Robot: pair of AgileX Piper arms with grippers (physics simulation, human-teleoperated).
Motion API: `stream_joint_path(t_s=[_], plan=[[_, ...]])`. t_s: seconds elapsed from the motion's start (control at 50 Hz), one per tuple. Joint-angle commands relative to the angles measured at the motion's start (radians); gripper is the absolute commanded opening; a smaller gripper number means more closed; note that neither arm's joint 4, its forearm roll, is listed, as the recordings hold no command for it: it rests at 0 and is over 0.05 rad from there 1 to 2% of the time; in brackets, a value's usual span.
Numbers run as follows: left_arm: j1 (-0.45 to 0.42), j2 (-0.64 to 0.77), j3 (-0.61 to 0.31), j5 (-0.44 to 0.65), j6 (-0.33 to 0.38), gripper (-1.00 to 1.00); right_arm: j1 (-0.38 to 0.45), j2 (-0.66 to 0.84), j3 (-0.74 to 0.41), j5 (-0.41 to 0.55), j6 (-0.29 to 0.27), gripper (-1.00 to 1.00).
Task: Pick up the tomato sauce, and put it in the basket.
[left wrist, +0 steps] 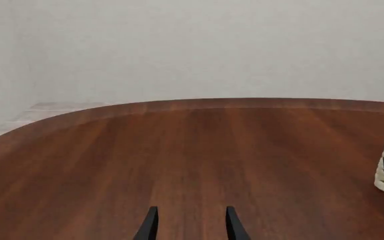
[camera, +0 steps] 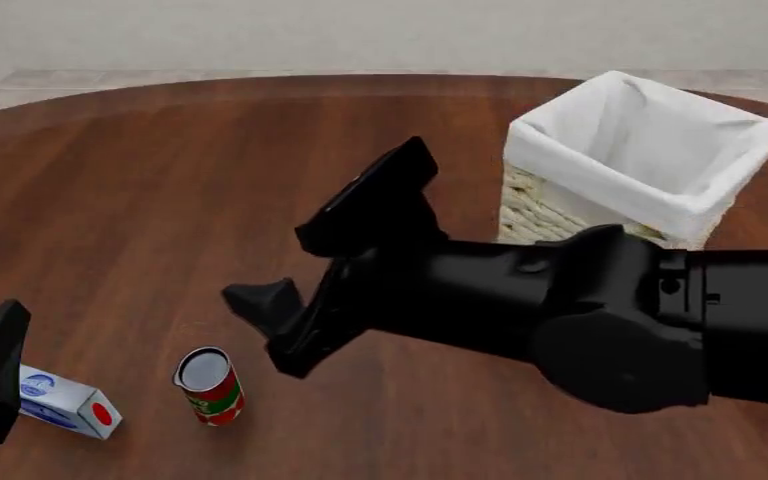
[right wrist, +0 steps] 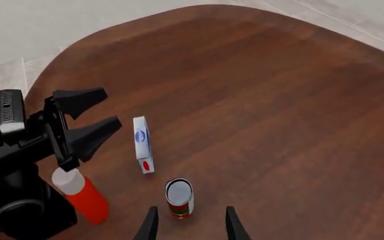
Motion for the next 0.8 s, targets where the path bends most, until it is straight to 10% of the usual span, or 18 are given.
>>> stream_joint_path(t_s=[0.02,0.8], plan=[[0.0,0.0,0.0,0.0,0.0,1.0,0.014,0.05,-0.02,-0.03,0.003,1.0],[0.0,0.0,0.0,0.0,0.0,1.0,0.007,0.249,-0.056,-0.135,0.033,1.0]])
